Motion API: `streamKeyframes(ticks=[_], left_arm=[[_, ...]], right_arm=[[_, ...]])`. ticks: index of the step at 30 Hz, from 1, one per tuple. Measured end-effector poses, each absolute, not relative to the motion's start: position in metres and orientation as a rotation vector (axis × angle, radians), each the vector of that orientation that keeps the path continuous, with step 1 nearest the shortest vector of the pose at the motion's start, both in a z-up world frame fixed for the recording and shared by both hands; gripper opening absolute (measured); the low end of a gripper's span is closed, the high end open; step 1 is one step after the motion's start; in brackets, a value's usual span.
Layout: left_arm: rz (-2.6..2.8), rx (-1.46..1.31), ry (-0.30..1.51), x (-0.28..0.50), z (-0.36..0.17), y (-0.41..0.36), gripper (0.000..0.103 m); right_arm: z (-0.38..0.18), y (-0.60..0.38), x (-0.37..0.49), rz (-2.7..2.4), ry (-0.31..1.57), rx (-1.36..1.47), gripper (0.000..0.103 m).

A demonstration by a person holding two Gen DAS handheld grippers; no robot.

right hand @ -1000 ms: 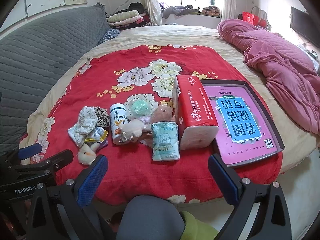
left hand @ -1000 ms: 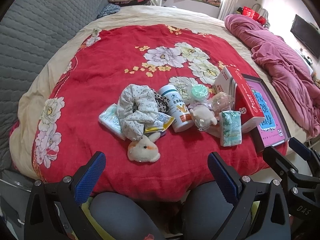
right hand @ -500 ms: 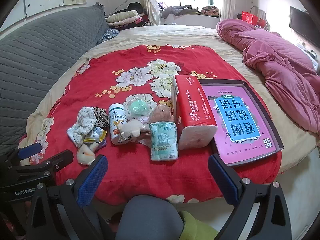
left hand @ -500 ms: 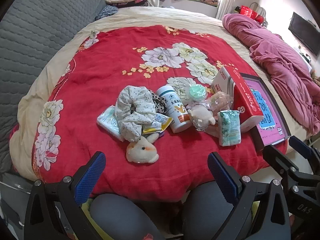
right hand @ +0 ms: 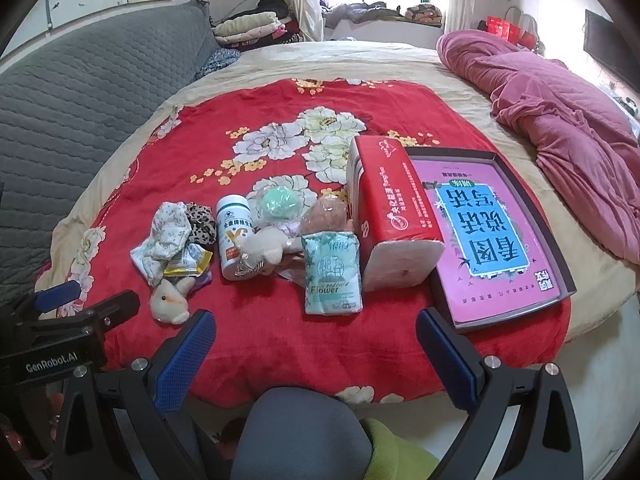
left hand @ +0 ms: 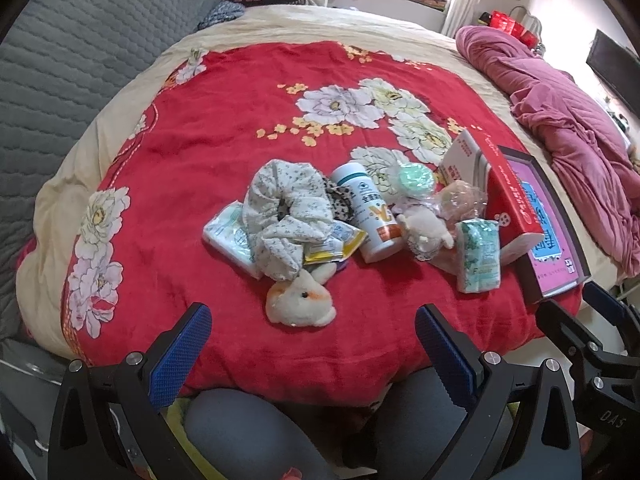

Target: Organize soft objects

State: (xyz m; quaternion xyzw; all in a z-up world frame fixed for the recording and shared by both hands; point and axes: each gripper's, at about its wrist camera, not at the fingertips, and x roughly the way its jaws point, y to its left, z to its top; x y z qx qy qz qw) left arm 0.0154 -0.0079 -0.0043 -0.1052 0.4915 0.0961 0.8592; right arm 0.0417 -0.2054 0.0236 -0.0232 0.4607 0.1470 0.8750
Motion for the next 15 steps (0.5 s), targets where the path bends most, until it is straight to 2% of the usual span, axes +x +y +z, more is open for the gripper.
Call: streamKeyframes(ticks=[15], left_arm=[[0.239,-0.248,1.084,0.066,-0.029,0.036,0.102]], right_arm=[[-0.005,-0.195,0.068,0.295,1.055,-0.007,0.101]])
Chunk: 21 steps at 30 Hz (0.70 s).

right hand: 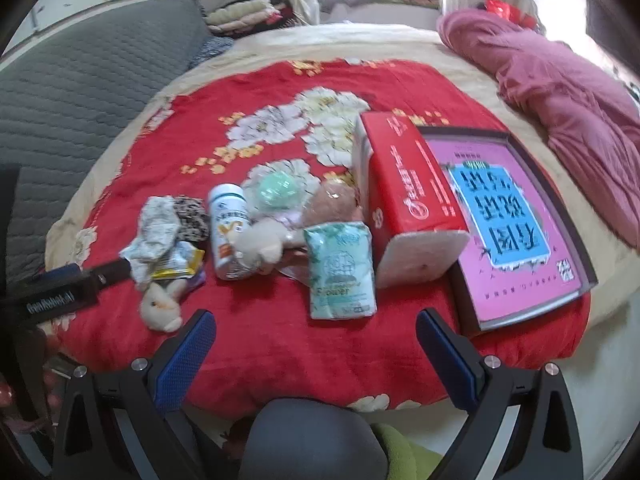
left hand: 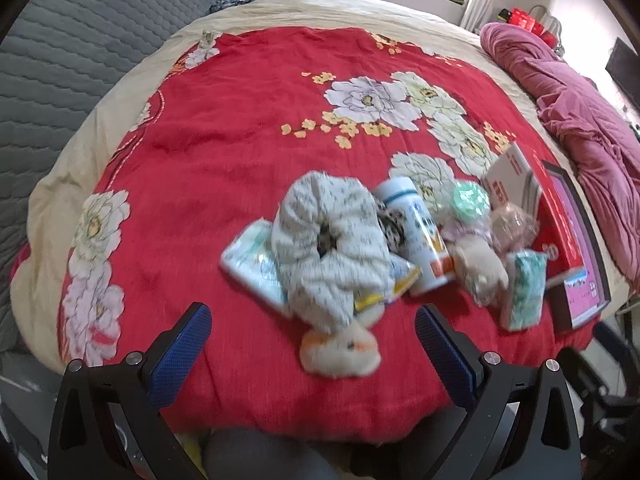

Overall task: Organize soft objects
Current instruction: 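Grasp the white floral scrunchie with the left tool while the right tool grasps the green tissue pack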

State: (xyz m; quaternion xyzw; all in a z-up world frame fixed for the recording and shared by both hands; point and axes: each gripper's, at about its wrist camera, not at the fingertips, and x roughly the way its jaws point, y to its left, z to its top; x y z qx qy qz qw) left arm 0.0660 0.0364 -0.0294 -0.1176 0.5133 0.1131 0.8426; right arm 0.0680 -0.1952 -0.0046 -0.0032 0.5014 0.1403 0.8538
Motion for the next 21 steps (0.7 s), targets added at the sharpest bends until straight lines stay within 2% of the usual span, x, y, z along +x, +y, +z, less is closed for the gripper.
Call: streamKeyframes(ticks=[15,21], left_arm=[[0.204,-0.299,1.097,0.106,-0.051,0.061,0.101],[0.188,-0.332,1.115,0.113,-0.062,0.065,0.093]], right_arm=[[-0.053,-0.193,0.108,0.179,1.105,0.064,0.092],[-0.065,-0.186,0.120,0.128,1.133,0.065,0.073]])
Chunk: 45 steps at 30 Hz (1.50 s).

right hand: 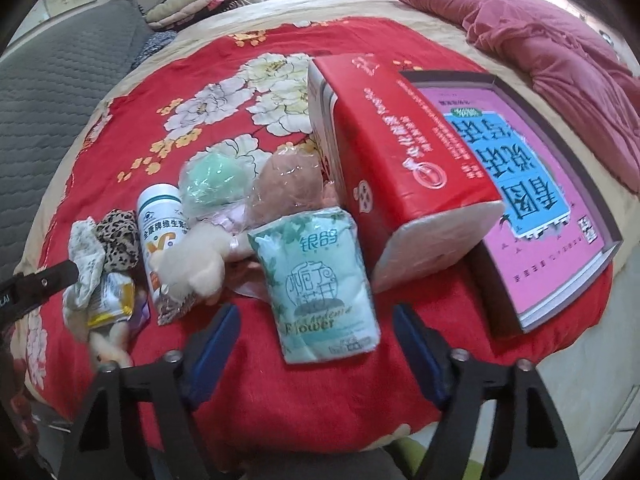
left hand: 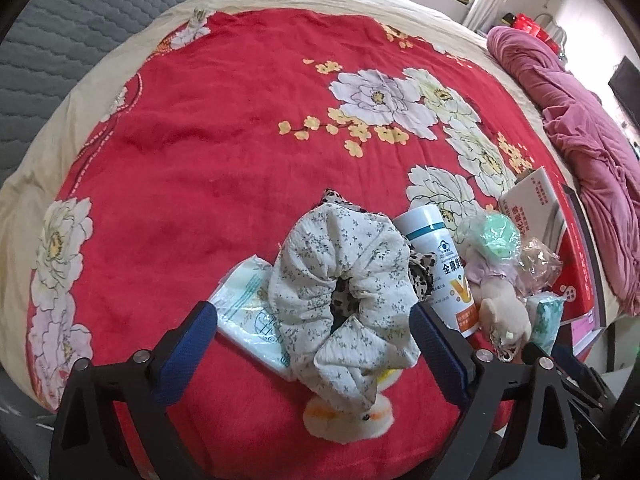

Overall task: Organize soft objects
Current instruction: 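Grasp the white floral scrunchie with the left tool while the right tool grasps the green tissue pack, then carry the scrunchie and tissue pack with both tools over the pink book box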

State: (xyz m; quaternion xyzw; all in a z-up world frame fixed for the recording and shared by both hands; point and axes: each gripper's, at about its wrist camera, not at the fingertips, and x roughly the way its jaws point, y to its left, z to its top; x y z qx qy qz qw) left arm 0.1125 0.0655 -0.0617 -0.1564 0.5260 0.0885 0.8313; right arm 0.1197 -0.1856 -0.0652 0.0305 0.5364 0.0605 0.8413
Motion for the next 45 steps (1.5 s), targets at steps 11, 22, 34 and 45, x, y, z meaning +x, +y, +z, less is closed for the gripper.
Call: streamKeyframes(ticks=[11,22,34,45], left_arm=[[0.137,-0.405,1.153,0.123,-0.072,0.061,0.016],[0.090,-0.466,1.067,0.100,-0.044,0.069,0.010],[0.002,-0.424,1.000,0.090,0.003,0.037,0.010],[-0.119,-0.335,0.940,0.098,0.051,-0.030,0.010]], right_arm=[[-0.067,-0.193,0.121,0.080,1.111,0.082,0.052],[-0.050,-0.198,0.103,0.129,1.095,0.080,0.051],[-0.011,-0.202,0.088,0.221,1.026,0.126,0.051],[0.041,-0.246,0.086,0.211,0.938,0.164,0.051]])
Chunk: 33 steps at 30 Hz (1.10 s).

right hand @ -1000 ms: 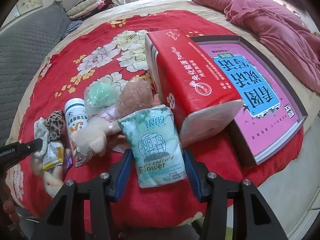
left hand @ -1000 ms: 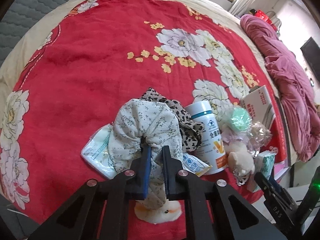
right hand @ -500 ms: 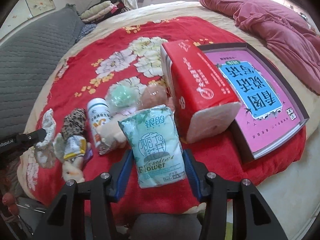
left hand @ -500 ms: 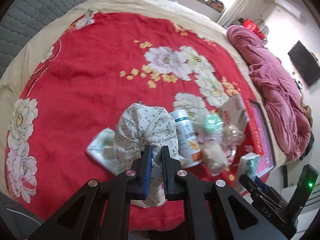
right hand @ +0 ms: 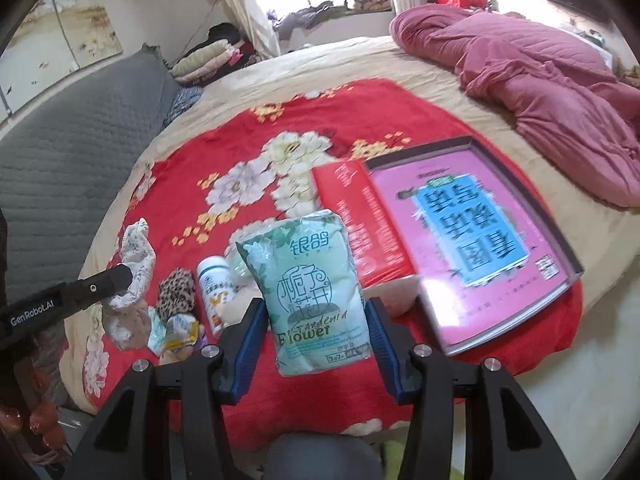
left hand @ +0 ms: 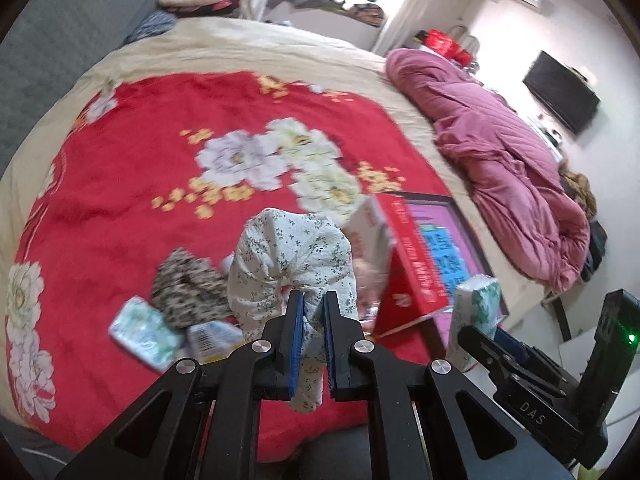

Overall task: Organize soft objects
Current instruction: 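Carry the scrunchie and tissue pack with both tools over the pink book box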

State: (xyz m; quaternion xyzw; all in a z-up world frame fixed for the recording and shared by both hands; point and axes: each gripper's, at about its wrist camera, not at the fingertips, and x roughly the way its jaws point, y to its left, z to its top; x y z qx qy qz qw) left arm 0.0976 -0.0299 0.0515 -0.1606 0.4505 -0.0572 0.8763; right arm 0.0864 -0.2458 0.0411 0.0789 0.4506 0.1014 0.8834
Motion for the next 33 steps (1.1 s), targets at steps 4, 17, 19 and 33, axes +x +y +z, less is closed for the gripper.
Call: streamKeyframes(ticks=[4,17,19,33], left_arm=[[-0.163,-0.301,0.927,0.100,0.064,-0.060,0.010],[-0.282,-0.182,0.925,0.115,0.084,-0.154,0.010],[-0.299,-0.168,0.925,0.119,0.085,-0.167,0.010],[-0.396,-0.040,0.982,0.158,0.069,-0.258,0.010]], right_arm=[[0.050,-0.269,0.086,0.193,0.924,0.183,0.051],[0.069,-0.353,0.081,0.069,0.860,0.248,0.051],[0.069,-0.366,0.083,0.044,0.856,0.249,0.051],[0.051,-0.420,0.101,-0.034,0.884,0.282,0.051]])
